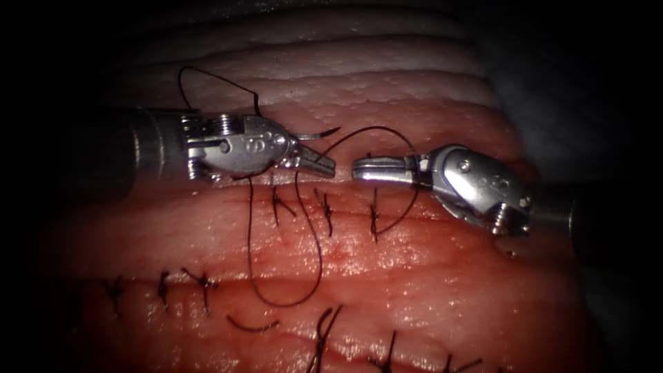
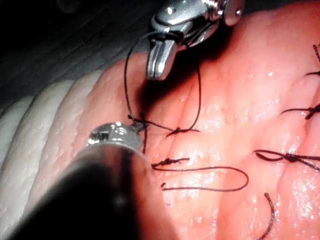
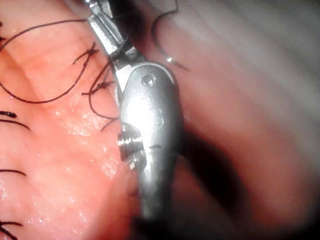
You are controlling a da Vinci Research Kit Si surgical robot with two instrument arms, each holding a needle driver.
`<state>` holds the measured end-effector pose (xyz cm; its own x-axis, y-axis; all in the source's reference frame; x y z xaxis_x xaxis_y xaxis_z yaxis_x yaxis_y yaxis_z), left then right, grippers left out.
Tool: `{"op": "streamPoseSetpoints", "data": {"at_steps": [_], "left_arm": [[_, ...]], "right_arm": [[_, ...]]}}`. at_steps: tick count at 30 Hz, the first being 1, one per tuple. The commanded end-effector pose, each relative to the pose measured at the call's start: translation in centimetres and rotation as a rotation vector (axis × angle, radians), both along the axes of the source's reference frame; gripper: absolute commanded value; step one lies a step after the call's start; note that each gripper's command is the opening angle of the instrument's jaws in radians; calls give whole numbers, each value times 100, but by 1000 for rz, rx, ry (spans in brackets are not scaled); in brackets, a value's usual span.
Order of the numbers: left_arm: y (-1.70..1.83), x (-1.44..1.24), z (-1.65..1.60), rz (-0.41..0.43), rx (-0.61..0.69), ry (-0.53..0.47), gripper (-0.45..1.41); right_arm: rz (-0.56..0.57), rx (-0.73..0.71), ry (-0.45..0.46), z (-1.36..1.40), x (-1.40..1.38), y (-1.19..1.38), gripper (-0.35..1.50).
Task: Wound Closure
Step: Wrap thread around right hand counter-clockwise one time, then grab tail end of thread with right needle holder
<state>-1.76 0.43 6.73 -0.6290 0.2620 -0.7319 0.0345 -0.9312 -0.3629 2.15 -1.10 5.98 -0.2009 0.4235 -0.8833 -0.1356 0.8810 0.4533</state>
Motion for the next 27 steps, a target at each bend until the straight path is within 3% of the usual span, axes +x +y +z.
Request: {"op": "streamPoseSetpoints", "data": {"at_steps": [1,5,7,13,16,17,20,25,27], "left_arm": [[0,-8,7,2,4,-3,-45],[-15,-18,12,14,7,-8,-45],[-27,-22,11,18,3,-12,-45],[-52,-27,-3,27,3,-23,-45],[-65,-30,-12,30,-2,-23,-45],[-71,-32,-20,31,-3,-23,-45],[-76,-34,-26,31,-3,-23,-45],[-81,-39,-36,28,-3,-22,-45],[-82,-41,-36,27,-3,-21,-45]], "right_arm": [[8,0,14,3,14,-2,-35],[54,4,24,-1,22,-2,-35],[144,31,-20,-4,26,0,-35],[363,153,-197,-9,27,-10,-35],[488,238,-318,-12,24,-23,-35],[539,284,-414,-14,21,-32,-33],[565,333,-471,-15,17,-39,-33],[602,445,-570,-16,9,-48,4],[606,469,-602,-15,9,-49,27]]}}
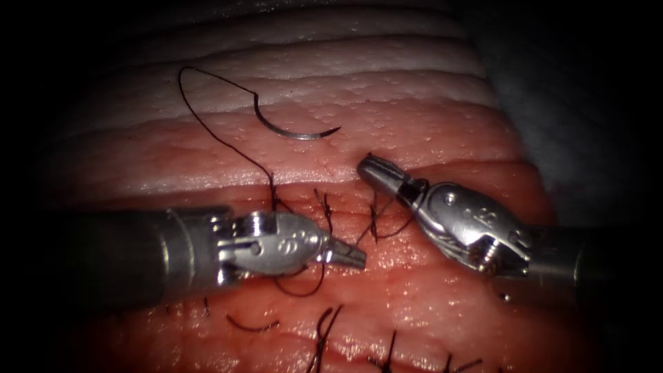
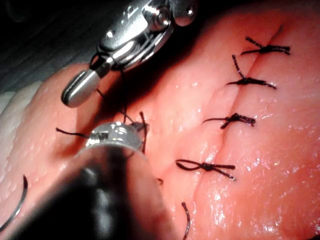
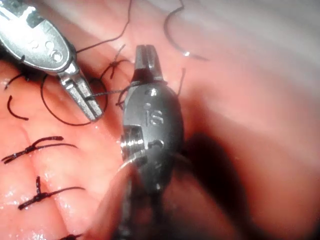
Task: Wound Closure
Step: Grab tail end of thread with right needle holder
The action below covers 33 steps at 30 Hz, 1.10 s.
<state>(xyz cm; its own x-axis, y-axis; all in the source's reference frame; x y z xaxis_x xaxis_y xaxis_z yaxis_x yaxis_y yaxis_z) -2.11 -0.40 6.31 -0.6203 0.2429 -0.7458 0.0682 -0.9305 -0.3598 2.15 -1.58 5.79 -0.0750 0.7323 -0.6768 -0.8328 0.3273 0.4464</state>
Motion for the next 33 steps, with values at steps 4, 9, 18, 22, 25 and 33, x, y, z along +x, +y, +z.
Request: {"op": "streamPoseSetpoints", "data": {"at_steps": [4,9,18,22,25,33], "left_arm": [[2,-8,7,-3,-1,2,-45],[-1,-10,9,-4,-5,4,-45],[-3,-8,13,-1,-9,3,-45],[-2,-7,15,-1,-9,2,-45],[-1,-7,16,-1,-9,2,-45],[-1,-4,16,7,-7,3,-45]], "right_arm": [[24,45,-60,16,9,-4,51],[34,76,-97,30,11,-6,81],[14,125,-102,65,19,4,91],[34,128,-120,68,21,7,104],[8,134,-85,71,25,12,39],[-2,167,-89,78,33,14,12]]}}
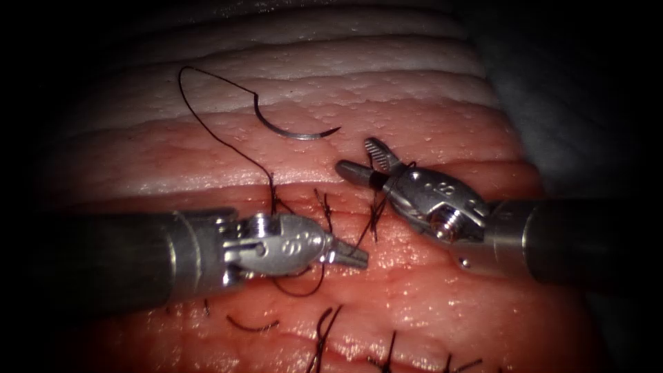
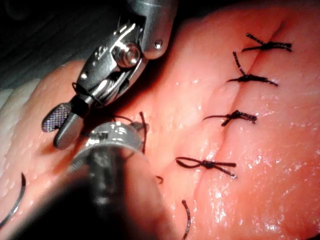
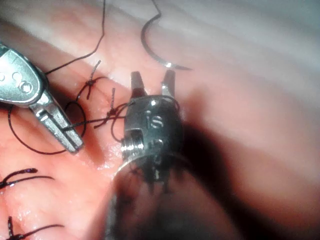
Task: Wound Closure
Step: Grab tail end of thread with right needle holder, then pull down with right jaws and pull upward with left gripper to tighten knot
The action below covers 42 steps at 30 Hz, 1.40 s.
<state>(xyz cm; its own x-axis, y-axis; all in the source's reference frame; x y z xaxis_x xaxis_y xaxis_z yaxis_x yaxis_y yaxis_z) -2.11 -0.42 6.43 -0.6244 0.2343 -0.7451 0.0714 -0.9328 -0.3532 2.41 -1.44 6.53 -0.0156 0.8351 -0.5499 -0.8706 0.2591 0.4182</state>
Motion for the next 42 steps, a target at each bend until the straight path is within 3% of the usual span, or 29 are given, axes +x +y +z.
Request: {"op": "streamPoseSetpoints", "data": {"at_steps": [1,5,16,23,33,42], "left_arm": [[2,-4,4,2,1,-1,-45],[3,-2,4,3,3,-2,-45],[16,4,5,6,15,-6,-45],[53,16,7,-19,32,24,-45],[127,31,55,-94,61,102,-45],[194,30,101,-150,108,122,-45]], "right_arm": [[5,2,0,4,7,1,2],[-4,15,-11,3,8,-1,-35],[-17,9,-43,-2,6,-6,-35],[-19,-72,-7,-12,3,-17,-35],[-32,-158,10,-33,-1,-42,-35],[-66,-150,16,-34,1,-66,-35]]}}
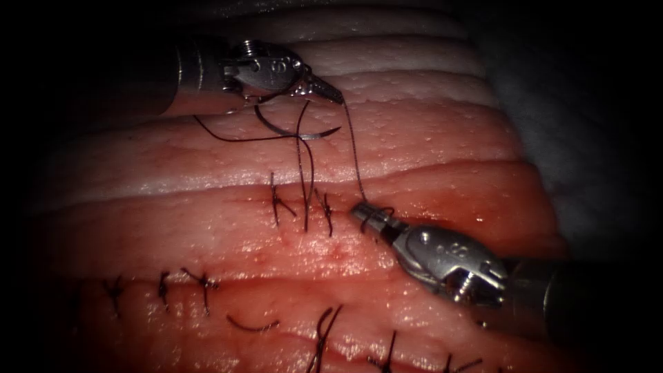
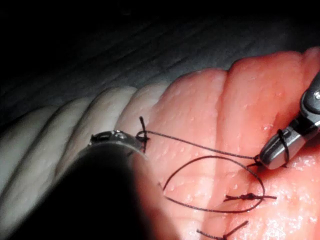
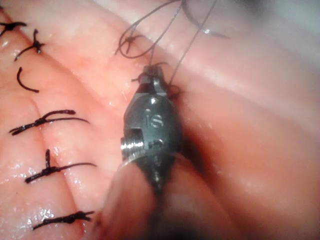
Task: Wound Closure
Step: Pull down with right jaws and pull upward with left gripper to tighten knot
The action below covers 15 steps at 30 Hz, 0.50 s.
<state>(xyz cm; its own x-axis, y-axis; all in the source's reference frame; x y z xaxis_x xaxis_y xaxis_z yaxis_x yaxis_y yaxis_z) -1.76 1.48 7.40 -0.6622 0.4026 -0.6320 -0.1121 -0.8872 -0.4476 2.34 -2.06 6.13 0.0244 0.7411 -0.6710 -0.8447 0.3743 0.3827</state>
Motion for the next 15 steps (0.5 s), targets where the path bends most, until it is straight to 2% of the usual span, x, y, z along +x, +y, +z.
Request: {"op": "streamPoseSetpoints", "data": {"at_steps": [1,8,9,12,15], "left_arm": [[10,-6,9,-6,2,1,-45],[36,-10,43,-43,25,12,-45],[47,-13,57,-63,17,9,-45],[54,-14,65,-82,15,10,-45],[73,-20,81,-143,2,0,-45]], "right_arm": [[-5,4,0,6,8,-7,-35],[-13,2,0,6,5,-15,-35],[-15,1,1,5,4,-17,-35],[-16,3,0,4,5,-19,-35],[-30,-8,5,1,5,-22,-35]]}}
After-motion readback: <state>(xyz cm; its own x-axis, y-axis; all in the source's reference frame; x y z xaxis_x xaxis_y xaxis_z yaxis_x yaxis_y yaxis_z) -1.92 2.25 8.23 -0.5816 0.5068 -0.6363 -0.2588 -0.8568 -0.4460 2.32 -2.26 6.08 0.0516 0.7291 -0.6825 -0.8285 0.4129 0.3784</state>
